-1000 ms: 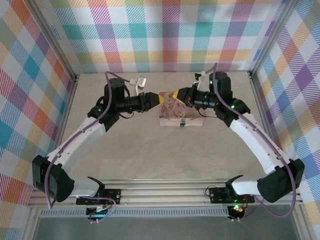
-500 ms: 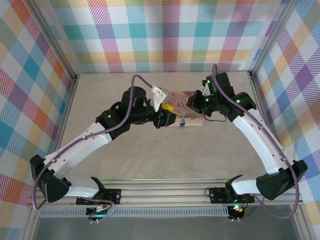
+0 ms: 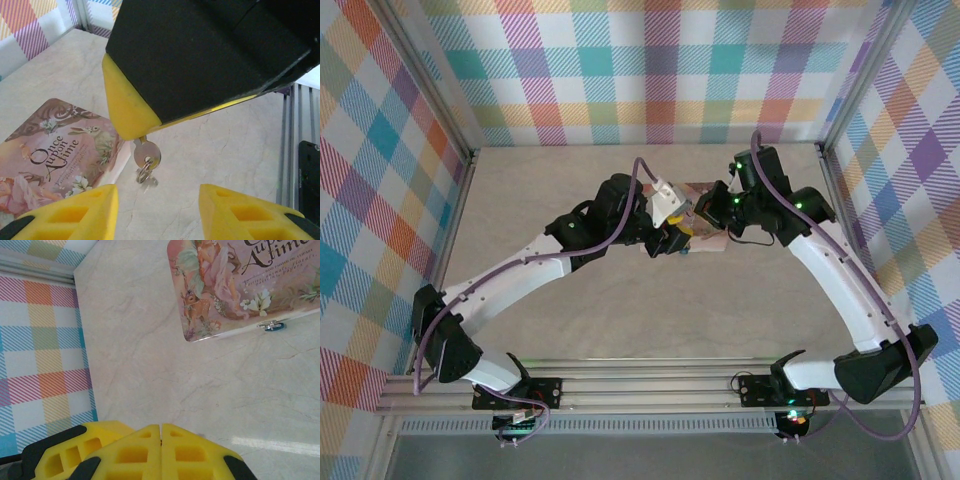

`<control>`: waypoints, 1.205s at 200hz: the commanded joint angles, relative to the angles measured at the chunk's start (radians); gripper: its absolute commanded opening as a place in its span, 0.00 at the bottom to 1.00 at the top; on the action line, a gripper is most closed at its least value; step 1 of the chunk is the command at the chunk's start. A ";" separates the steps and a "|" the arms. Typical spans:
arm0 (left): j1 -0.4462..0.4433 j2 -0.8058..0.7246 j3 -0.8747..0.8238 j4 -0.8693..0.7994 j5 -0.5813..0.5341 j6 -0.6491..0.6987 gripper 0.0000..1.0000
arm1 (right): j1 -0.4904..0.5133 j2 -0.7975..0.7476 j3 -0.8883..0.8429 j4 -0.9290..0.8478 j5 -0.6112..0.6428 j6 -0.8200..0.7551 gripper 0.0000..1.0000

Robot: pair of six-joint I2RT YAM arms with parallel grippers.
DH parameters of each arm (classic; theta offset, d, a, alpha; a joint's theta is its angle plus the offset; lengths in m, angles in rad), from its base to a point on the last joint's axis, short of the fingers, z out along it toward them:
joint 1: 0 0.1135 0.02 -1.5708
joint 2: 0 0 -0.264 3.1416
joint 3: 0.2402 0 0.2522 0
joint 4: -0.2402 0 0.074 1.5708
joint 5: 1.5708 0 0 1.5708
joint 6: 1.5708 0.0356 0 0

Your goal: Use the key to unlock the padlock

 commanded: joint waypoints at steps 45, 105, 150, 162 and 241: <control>-0.013 0.038 0.062 0.062 0.027 0.043 0.46 | 0.006 -0.032 -0.030 0.021 -0.013 0.048 0.00; -0.018 0.077 0.094 0.022 0.001 0.084 0.18 | 0.006 -0.042 -0.039 0.027 -0.013 0.088 0.00; -0.029 0.080 0.100 -0.040 -0.045 0.101 0.00 | 0.006 -0.046 -0.039 0.036 -0.008 0.133 0.00; -0.029 0.084 0.108 -0.054 -0.048 0.089 0.00 | 0.006 -0.047 -0.044 0.046 -0.011 0.148 0.00; 0.018 0.074 0.048 0.045 0.090 -0.130 0.00 | 0.006 -0.095 -0.118 0.202 -0.008 0.197 0.28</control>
